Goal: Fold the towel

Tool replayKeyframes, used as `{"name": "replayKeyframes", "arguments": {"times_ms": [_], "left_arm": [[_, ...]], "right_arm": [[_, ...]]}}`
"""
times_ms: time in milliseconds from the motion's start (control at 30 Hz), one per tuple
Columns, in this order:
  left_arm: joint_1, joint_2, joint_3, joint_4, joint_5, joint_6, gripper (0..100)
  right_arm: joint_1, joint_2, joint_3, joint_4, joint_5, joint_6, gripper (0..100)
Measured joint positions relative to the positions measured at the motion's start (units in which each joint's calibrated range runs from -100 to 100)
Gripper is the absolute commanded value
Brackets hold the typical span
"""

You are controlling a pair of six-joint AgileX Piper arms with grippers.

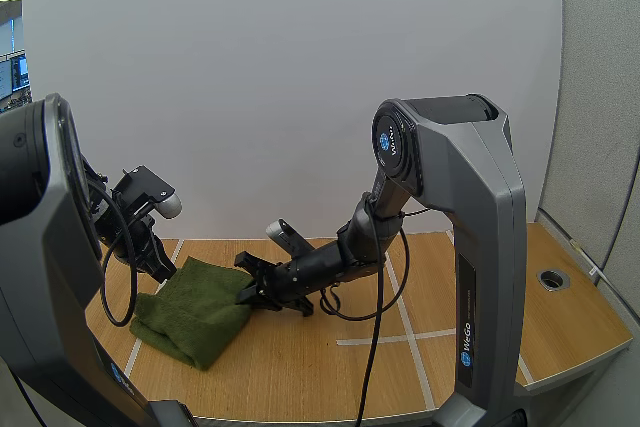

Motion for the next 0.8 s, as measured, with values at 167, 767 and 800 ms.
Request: {"name": "replayKeyframes", "arguments": {"times_ms": [167,767,800], "left_arm": [[0.00,0.0,0.0,0.0,0.0,0.0,0],[0.00,0.0,0.0,-1.0,0.0,0.0,0],[0.00,0.0,0.0,-1.3,0.0,0.0,0]], "right_arm": [[-2.1,-1.7,0.1,-5.9,0.6,0.0,0],[-20.7,-11.7,-4.1,-45.2,11.2,4.1,0],[-21.0,-11.7,-5.1,-46.0,11.3,4.1,0]]}}
